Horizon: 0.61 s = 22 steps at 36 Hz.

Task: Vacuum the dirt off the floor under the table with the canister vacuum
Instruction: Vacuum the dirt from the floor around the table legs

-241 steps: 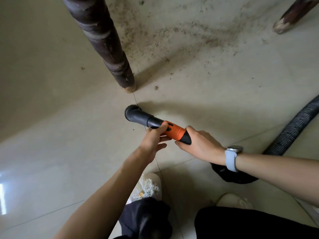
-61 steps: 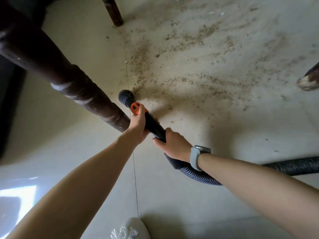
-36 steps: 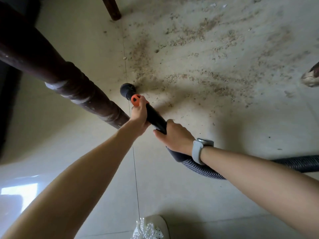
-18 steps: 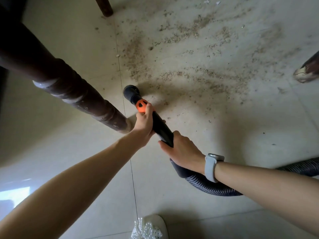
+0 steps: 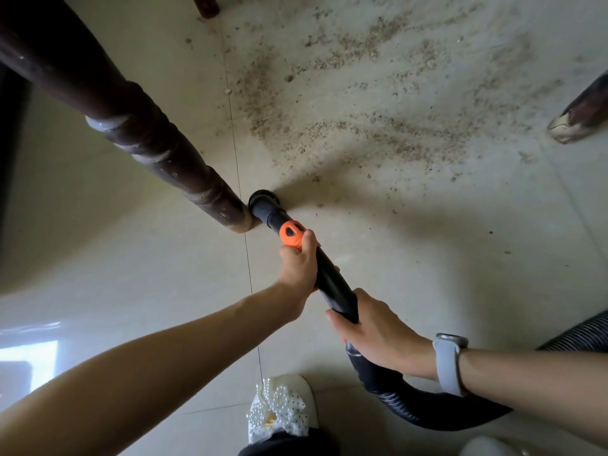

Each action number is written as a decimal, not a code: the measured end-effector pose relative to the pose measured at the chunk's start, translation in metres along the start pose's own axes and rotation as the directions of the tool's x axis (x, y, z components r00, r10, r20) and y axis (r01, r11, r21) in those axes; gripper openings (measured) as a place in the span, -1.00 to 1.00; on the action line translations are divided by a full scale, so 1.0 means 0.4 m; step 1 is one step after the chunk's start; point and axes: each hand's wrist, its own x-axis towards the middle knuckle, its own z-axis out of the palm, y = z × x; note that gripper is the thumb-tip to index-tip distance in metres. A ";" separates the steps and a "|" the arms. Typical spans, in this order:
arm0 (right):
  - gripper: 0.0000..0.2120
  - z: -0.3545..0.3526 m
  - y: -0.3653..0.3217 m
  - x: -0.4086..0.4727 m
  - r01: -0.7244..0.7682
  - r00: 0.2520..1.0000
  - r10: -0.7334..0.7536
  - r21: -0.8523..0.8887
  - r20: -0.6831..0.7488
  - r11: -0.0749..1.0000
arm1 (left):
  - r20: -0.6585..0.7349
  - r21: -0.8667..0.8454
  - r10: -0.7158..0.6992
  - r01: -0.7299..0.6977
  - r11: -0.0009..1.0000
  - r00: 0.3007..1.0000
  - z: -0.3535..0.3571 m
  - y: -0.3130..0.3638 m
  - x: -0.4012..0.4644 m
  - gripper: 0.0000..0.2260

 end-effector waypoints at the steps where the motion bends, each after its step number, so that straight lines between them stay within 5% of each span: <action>1: -0.76 -0.003 0.005 -0.005 0.000 1.000 0.000 -0.001 0.003 1.000 | -0.004 -0.004 -0.015 0.015 1.000 1.000 0.006 -0.004 -0.003 -0.63; 9: -0.70 -0.077 -0.013 0.062 0.088 0.996 -0.086 -0.038 0.032 0.995 | -0.134 0.100 0.083 -0.069 0.993 0.987 0.045 0.034 0.061 -0.35; 12: -0.63 -0.111 -0.048 0.123 0.122 0.991 -0.119 -0.051 0.067 0.991 | -0.211 0.177 0.241 -0.205 0.963 0.947 0.050 0.080 0.091 -0.52; 16: -0.64 -0.105 -0.078 0.169 0.132 0.990 -0.127 -0.102 0.053 0.986 | -0.321 0.082 0.125 -0.104 0.991 0.939 0.027 0.118 0.116 -0.48; 22: -0.74 -0.052 -0.049 0.071 0.058 0.998 -0.058 -0.109 0.004 0.992 | -0.098 0.009 0.070 -0.069 0.998 0.993 0.002 0.054 0.048 -0.77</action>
